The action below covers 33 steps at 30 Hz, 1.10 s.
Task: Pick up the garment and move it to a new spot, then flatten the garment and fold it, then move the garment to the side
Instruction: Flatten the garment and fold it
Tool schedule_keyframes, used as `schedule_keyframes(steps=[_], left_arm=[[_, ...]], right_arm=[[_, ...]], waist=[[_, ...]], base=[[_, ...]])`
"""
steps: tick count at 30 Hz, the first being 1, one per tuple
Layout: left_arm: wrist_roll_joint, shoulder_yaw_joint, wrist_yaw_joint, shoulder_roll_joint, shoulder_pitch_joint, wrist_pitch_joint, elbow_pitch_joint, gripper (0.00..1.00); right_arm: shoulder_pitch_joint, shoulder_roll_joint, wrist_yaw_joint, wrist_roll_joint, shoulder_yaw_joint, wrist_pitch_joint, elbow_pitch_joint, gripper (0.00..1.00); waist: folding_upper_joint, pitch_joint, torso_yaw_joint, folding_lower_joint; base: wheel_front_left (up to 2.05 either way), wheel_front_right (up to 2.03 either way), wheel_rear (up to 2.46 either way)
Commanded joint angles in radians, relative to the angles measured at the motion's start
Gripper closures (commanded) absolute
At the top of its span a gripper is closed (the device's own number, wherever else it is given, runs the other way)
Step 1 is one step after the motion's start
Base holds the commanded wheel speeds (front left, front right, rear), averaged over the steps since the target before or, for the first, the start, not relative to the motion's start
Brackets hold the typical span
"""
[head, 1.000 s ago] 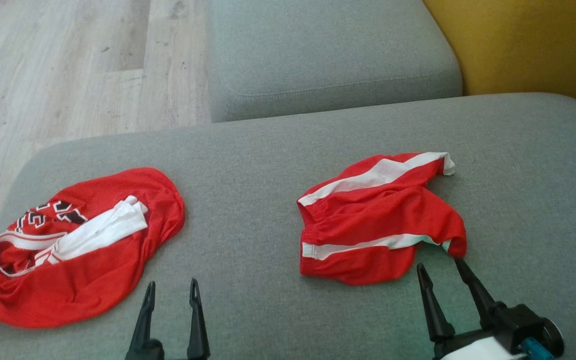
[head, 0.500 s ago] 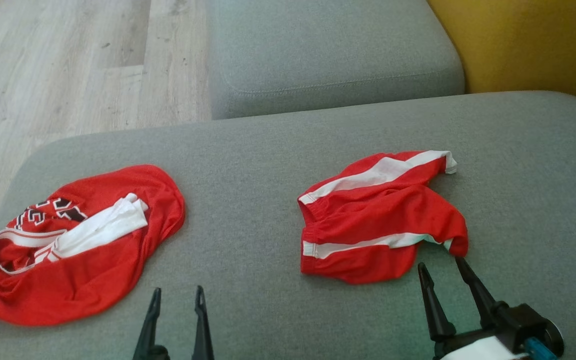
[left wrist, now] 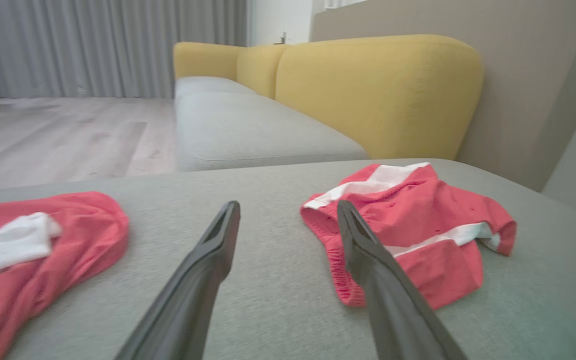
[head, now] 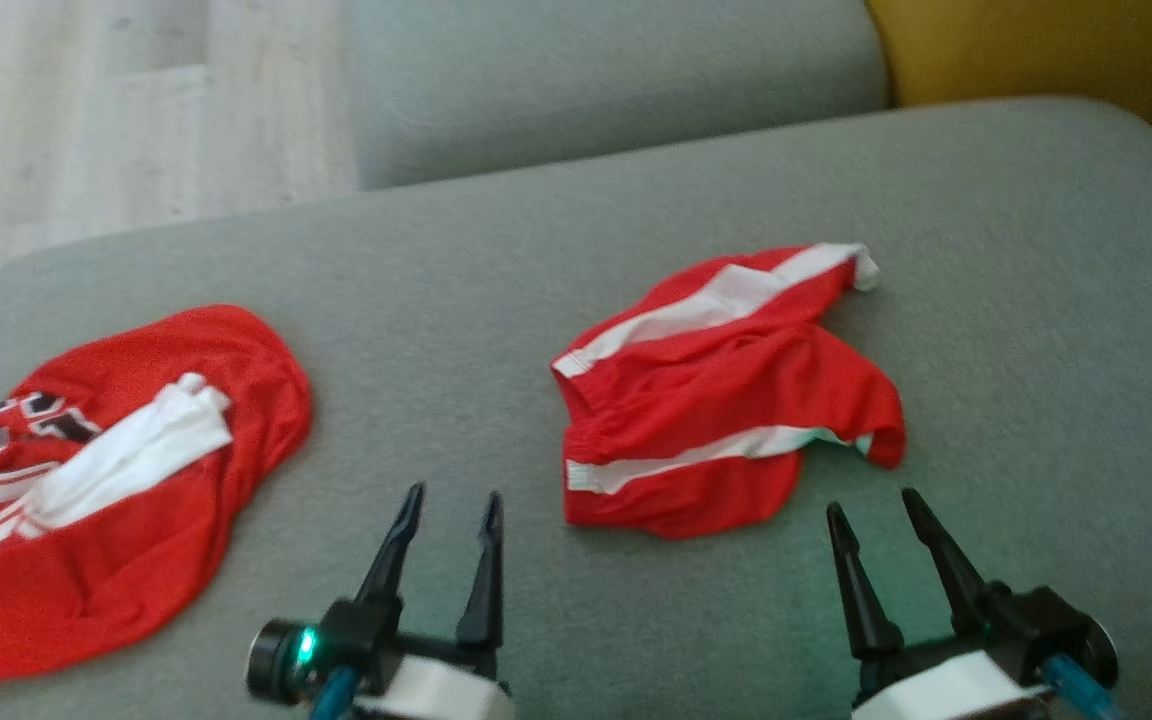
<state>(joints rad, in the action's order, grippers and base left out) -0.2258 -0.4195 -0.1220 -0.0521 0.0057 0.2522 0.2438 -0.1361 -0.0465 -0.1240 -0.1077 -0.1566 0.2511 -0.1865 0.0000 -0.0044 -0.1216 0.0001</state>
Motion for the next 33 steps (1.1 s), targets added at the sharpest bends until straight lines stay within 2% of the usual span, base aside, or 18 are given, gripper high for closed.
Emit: schedule_keyframes(steps=[1,8,13,17,18,19,20,23,28,33], left_arm=[[-0.022,0.011,0.020,0.002,-0.066,0.010,0.000,0.00],[-0.119,-0.080,0.119,0.002,-0.222,0.010,0.197,0.00],[-0.140,-0.086,0.131,0.002,-0.308,0.010,0.299,0.00],[-0.173,-0.104,0.181,0.002,-0.335,0.010,0.361,0.00],[-0.186,-0.124,0.206,0.002,-0.347,0.010,0.381,0.92],[-0.186,-0.124,0.206,0.002,-0.347,0.010,0.381,0.92],[-0.186,-0.134,0.216,0.002,-0.352,0.010,0.381,1.00],[-0.186,-0.152,0.232,0.002,-0.368,0.010,0.344,1.00],[-0.197,-0.226,0.248,0.002,-0.421,0.010,0.178,1.00],[-0.192,-0.334,0.252,0.002,-0.611,0.010,0.065,1.00]], right_arm=[[0.060,-0.010,-0.007,-0.009,-0.030,0.011,0.034,0.00],[0.113,-0.013,-0.007,-0.014,-0.046,0.011,0.039,0.00],[0.133,-0.012,-0.007,0.011,-0.032,0.011,0.024,0.00],[0.140,-0.009,-0.007,0.011,-0.029,0.011,0.021,0.00],[0.142,-0.008,-0.007,0.011,-0.028,0.011,0.019,0.00],[0.142,-0.008,-0.007,0.011,-0.028,0.011,0.019,0.00],[0.142,-0.008,-0.007,0.011,-0.028,0.011,0.018,0.00],[0.143,-0.006,-0.007,0.012,-0.027,0.011,0.017,0.00],[0.138,-0.006,-0.007,0.007,-0.052,0.011,0.016,0.00],[0.142,-0.029,-0.007,-0.042,-0.110,0.011,0.016,0.00]], waist=[[0.0000,0.036,-0.038,-0.0001],[0.0000,0.124,-0.121,-0.0001],[0.0000,0.162,-0.169,-0.0001],[0.0000,0.173,-0.189,-0.0001],[0.0000,0.173,-0.194,-0.0001],[0.0000,0.173,-0.194,-0.0001],[0.0000,0.172,-0.197,-0.0001],[0.0000,0.165,-0.204,-0.0001],[0.0000,0.141,-0.217,-0.0001],[0.0000,0.133,-0.246,-0.0001]], base=[[0.00,0.00,0.00],[0.00,0.00,0.00],[0.00,0.00,0.00],[0.00,0.00,0.00],[0.00,0.00,0.00],[0.00,0.00,0.00],[0.00,0.00,0.00],[0.00,0.00,0.00],[0.00,0.00,0.00],[0.00,0.00,0.00]])
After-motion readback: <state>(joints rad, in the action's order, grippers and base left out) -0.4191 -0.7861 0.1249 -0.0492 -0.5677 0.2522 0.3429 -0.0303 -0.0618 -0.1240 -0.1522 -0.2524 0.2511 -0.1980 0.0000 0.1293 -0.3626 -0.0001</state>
